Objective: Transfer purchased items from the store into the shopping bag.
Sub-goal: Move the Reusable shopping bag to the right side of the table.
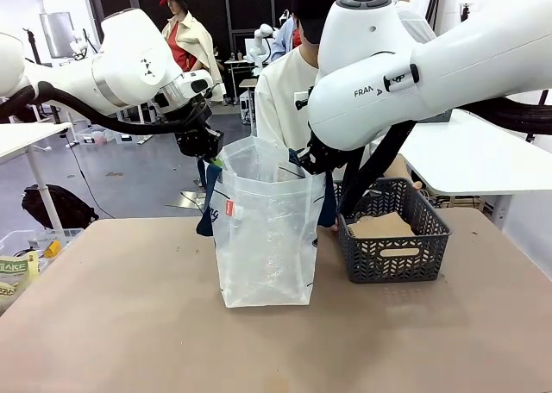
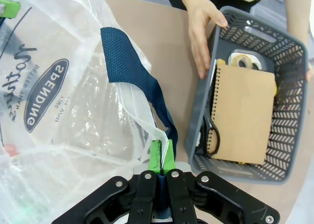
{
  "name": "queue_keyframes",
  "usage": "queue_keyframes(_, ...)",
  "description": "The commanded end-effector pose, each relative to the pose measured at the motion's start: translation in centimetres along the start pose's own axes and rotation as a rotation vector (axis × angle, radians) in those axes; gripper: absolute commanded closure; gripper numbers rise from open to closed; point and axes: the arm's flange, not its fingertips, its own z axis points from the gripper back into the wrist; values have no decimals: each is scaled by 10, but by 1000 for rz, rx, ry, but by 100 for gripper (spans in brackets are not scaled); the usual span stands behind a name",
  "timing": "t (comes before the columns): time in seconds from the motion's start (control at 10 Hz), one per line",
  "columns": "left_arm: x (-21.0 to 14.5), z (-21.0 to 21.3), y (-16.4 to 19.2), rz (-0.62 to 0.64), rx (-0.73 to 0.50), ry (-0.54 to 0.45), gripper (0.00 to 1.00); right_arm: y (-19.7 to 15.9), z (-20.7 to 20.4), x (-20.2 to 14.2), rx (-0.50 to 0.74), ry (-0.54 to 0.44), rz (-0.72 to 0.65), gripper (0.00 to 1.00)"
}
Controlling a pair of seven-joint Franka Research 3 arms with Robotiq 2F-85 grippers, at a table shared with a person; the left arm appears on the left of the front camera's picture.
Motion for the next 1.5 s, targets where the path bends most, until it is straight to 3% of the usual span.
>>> queue_keyframes(0.0,0,1,3,7,0,-4,100,-2,1,-2,15,2,-6,100)
queue_keyframes(1.4,0,1,3,7,0,-4,100,-2,1,-2,15,2,-6,100)
